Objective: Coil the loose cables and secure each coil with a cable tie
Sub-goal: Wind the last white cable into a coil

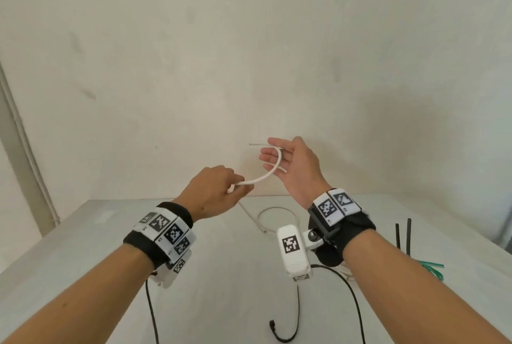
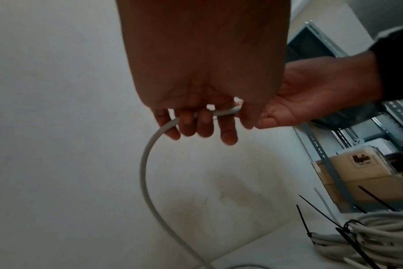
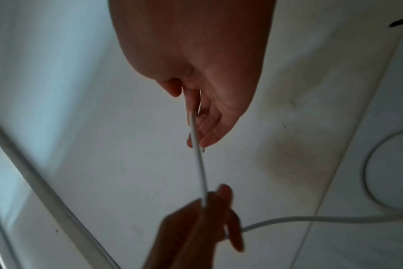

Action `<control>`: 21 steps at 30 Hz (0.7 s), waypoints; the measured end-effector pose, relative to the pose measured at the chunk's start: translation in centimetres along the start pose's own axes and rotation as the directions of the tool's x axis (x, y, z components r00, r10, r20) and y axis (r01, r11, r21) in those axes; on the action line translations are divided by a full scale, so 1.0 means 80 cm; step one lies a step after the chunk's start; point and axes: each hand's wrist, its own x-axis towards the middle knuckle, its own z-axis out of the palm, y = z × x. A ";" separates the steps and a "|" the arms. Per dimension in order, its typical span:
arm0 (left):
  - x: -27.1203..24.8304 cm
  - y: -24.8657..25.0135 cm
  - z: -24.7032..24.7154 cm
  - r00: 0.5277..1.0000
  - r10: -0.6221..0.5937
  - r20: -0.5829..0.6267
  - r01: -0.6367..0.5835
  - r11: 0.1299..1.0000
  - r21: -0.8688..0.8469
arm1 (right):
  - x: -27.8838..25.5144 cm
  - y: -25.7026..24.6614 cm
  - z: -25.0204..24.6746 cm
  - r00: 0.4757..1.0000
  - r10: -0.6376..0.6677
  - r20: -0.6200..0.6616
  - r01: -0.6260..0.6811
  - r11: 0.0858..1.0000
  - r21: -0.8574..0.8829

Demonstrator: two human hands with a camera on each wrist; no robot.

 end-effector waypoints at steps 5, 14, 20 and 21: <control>0.000 0.001 -0.003 0.988 -0.110 0.109 0.120 0.989 -0.088 | -0.013 -0.003 0.008 0.987 -0.055 0.150 0.080 0.983 -0.165; 0.004 0.010 -0.048 0.961 -0.091 -0.261 0.004 0.949 -0.317 | -0.016 0.005 0.008 0.975 -0.047 0.216 0.153 0.849 -0.505; 0.017 0.031 -0.067 0.985 -0.070 0.156 0.120 0.933 -0.338 | -0.013 0.012 0.017 0.937 -0.152 0.314 0.318 0.740 -0.592; 0.017 0.033 -0.071 0.980 -0.138 0.140 0.184 0.897 -0.401 | -0.011 0.015 0.015 0.938 -0.168 0.303 0.328 0.714 -0.619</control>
